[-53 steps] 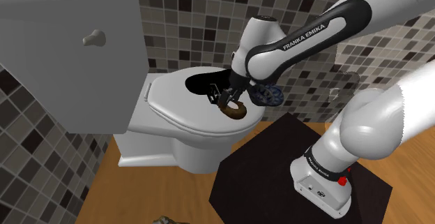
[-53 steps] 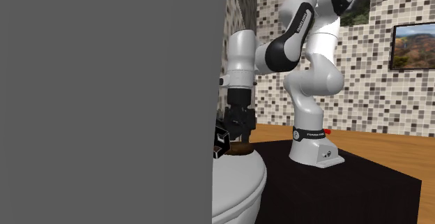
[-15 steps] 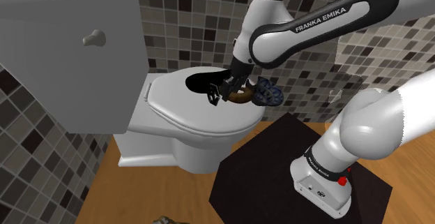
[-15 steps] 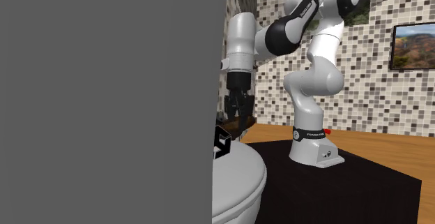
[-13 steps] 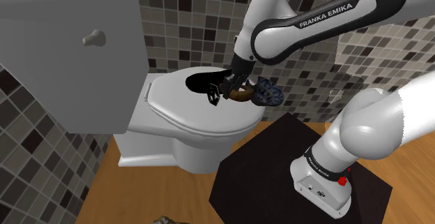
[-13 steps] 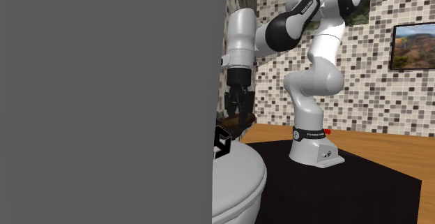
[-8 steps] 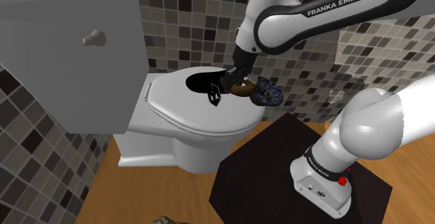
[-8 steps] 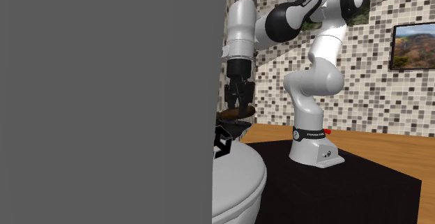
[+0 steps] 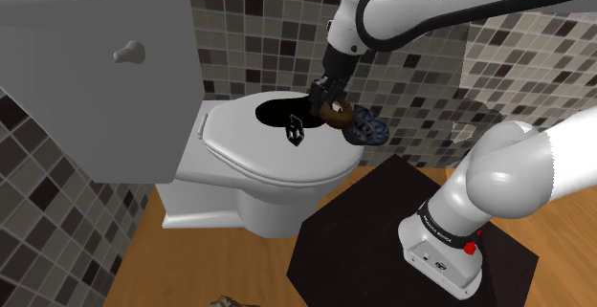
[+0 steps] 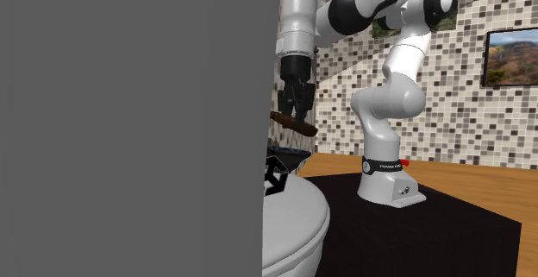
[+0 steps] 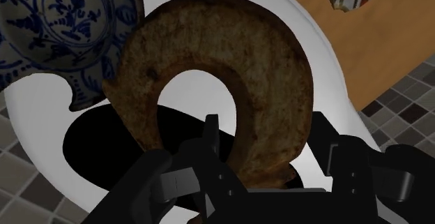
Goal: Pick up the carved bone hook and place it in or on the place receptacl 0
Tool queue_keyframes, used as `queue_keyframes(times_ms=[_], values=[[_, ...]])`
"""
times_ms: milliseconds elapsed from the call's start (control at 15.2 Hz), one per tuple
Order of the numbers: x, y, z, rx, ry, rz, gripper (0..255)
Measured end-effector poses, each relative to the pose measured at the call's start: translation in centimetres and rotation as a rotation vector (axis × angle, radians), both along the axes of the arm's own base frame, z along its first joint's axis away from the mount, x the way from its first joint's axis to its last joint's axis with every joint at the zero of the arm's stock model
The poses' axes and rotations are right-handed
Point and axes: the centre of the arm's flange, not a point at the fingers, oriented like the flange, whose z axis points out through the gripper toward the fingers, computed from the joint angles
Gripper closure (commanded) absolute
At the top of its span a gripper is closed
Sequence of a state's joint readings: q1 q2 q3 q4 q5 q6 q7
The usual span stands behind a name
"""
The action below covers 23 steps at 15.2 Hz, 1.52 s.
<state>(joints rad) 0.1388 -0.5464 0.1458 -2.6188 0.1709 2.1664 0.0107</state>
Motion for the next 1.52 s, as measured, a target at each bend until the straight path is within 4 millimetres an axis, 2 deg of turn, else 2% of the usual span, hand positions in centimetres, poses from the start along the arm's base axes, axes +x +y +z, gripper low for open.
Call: queue_keyframes(times_ms=[396, 792, 990, 1518], values=[[-1.2, -6.2, 0.8, 0.000, 0.000, -0.001, 255], [-3.0, -14.5, 1.3, 0.000, 0.000, -0.003, 255], [-3.4, -15.6, -0.2, 0.000, 0.001, -0.001, 255], [-3.5, -16.0, -4.3, 0.000, 0.001, 0.000, 255]])
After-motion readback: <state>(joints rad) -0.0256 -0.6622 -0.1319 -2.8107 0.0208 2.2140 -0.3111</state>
